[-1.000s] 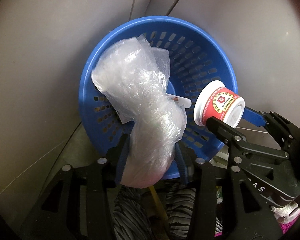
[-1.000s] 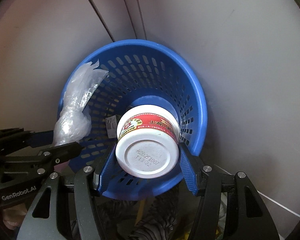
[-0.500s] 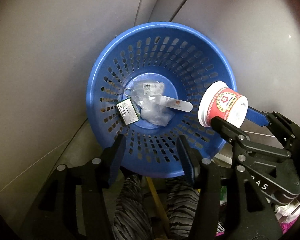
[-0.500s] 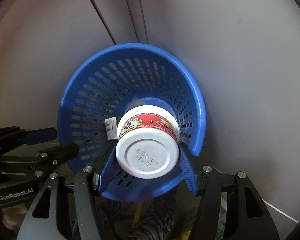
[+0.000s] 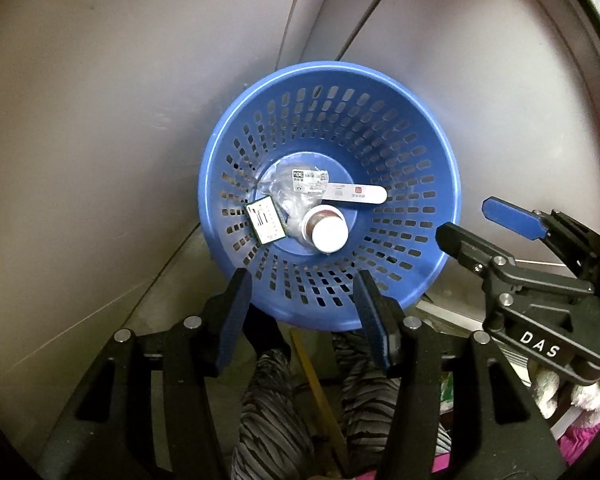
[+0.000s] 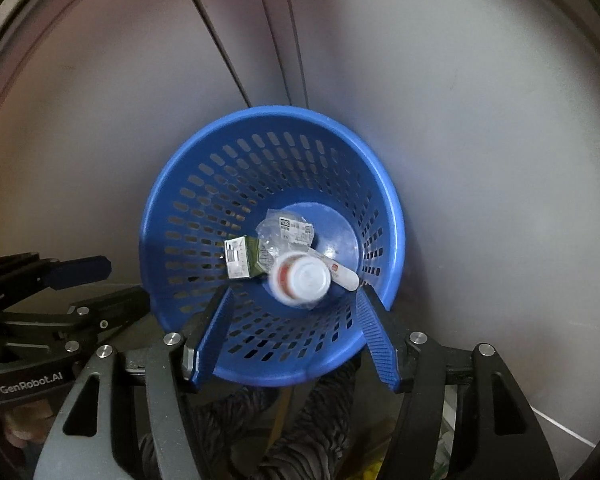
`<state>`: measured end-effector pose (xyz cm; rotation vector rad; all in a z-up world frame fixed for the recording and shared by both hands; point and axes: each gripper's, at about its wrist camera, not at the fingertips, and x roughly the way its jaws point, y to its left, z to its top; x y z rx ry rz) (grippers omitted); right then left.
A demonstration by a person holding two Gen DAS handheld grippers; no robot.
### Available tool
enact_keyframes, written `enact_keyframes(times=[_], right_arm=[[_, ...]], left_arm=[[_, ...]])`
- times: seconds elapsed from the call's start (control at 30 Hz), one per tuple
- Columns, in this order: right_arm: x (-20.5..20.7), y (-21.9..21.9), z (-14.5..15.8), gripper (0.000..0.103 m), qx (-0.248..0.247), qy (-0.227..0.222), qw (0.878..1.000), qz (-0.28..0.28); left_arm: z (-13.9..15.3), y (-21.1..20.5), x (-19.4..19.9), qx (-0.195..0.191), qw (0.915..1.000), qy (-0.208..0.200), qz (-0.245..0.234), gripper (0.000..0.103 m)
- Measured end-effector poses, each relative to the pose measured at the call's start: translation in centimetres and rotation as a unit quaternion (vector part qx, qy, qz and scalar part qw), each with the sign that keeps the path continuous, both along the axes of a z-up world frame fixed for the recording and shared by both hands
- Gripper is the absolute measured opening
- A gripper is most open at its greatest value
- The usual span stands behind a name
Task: Collect trash
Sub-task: 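Open the left tool to drop the bag while the right tool drops the tub into the basket, then raise both open tools away from the blue basket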
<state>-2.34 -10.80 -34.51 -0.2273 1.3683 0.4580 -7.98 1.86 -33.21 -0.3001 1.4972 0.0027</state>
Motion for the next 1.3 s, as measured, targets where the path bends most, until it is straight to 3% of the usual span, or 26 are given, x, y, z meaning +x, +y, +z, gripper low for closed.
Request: enact_keyframes(times=[0.3,0.6,1.3], right_arm=[[-1.3,-0.3,3.4,0.062,0.022,-0.008,1.0,0.002],[-2.5,-1.0,9.2,0.062,0.063,-0.031,0.997,0.018],[0.0,-3.8,24.3,0.066,0.16,-0.166,0.973,0.021]], left_arm=[[4.4,-0.4,-0.7,0.007,0.9994,-0.031,-0.01,0.054],[11.1,-0.4,-0.6,0.018,0.9951,-0.097,-0.013,0.054],[25.0,-0.8,4.8,0.031,0.9706,-0.239,-0.009,0.054]])
